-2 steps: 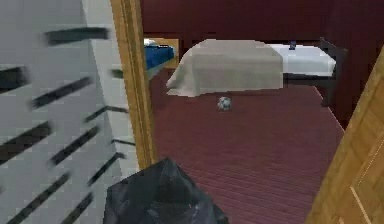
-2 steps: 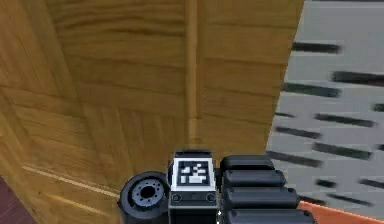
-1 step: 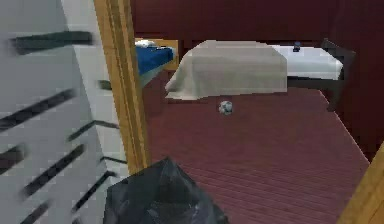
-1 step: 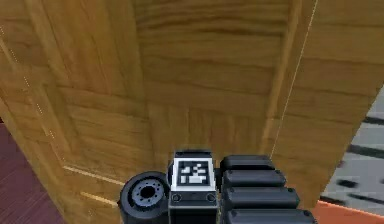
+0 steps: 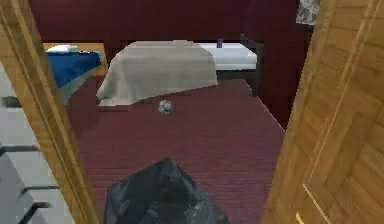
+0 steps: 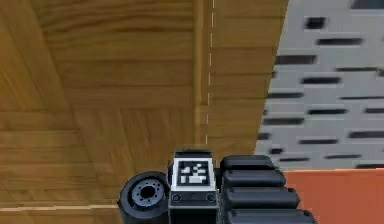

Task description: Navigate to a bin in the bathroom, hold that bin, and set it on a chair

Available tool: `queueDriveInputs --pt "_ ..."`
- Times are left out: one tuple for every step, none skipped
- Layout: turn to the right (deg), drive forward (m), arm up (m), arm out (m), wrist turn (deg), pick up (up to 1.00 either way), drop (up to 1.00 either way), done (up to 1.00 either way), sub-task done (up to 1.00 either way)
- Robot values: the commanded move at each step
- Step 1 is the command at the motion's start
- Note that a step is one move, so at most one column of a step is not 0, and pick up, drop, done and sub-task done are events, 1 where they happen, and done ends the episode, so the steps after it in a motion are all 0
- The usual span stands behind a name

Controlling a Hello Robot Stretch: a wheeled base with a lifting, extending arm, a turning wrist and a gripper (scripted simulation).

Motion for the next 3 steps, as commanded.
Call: queueDriveInputs --pt "0.0 0.90 0.00 0.00 0.0 0.00 0.00 0.00 0.00" --pt "-45.0 0.00 0.00 0.00 0.0 0.00 0.00 0.00 0.00" --pt "-9.0 0.00 0.00 0.00 0.0 0.00 0.00 0.00 0.00"
